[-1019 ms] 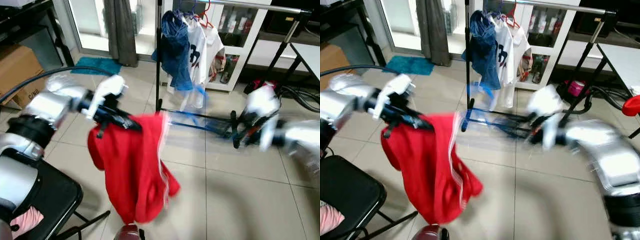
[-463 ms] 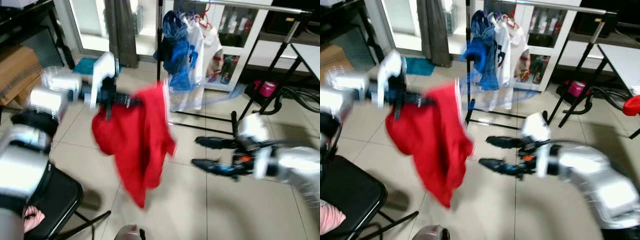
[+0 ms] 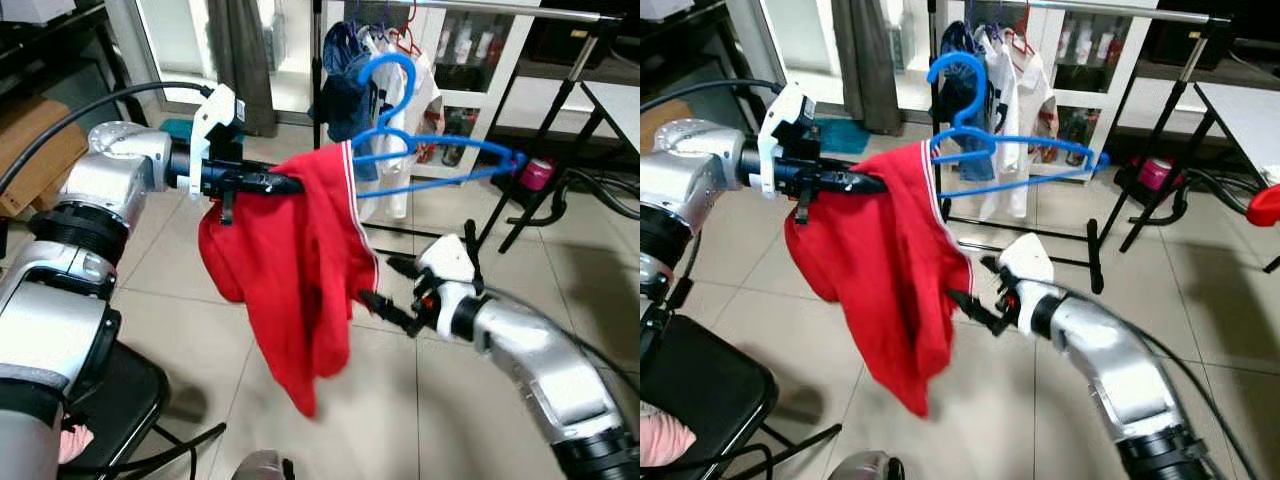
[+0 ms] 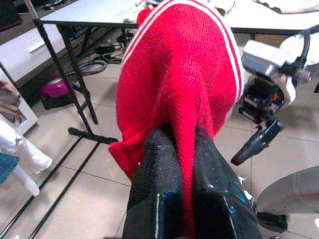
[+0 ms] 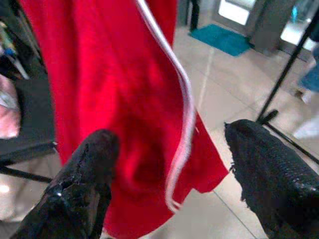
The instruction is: Hang hanger
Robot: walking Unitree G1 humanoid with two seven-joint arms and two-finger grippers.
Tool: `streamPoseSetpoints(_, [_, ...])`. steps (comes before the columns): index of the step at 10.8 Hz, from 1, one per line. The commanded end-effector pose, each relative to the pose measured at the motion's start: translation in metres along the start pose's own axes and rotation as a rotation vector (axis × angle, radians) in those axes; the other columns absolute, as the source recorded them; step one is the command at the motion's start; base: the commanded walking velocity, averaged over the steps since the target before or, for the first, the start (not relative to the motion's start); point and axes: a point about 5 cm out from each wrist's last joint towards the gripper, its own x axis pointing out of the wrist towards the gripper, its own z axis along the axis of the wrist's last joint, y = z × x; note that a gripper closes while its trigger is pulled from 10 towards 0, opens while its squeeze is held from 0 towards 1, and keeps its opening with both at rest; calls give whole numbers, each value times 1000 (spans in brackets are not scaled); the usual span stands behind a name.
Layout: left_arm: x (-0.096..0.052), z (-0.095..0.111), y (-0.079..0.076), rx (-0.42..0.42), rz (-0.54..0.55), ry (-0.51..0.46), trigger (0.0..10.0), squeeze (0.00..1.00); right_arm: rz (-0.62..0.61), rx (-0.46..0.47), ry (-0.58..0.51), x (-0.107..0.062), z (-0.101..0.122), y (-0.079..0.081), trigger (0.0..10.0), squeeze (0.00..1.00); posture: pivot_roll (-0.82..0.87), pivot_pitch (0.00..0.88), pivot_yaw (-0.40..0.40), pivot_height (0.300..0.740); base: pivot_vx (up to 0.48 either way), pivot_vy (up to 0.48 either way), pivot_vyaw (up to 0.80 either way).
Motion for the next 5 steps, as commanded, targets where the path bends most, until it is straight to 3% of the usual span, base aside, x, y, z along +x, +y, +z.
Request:
streamPoseSetpoints(1, [-3, 9, 0, 33, -5, -27, 0, 0, -14, -32, 33, 2, -7, 1, 10000, 0, 48, 28, 55, 740, 0, 0, 0])
streamPoseSetpoints(3, [-3, 15, -3, 38, -25, -59, 0, 0, -110, 14, 70, 12, -23, -4, 10000, 0, 52, 36, 55, 740, 0, 0, 0])
streamPoseSetpoints(5, [-4, 19, -5, 42, -33, -78, 0, 0, -104, 104, 45, 16, -26, -4, 10000, 0, 52, 35, 56, 740, 0, 0, 0])
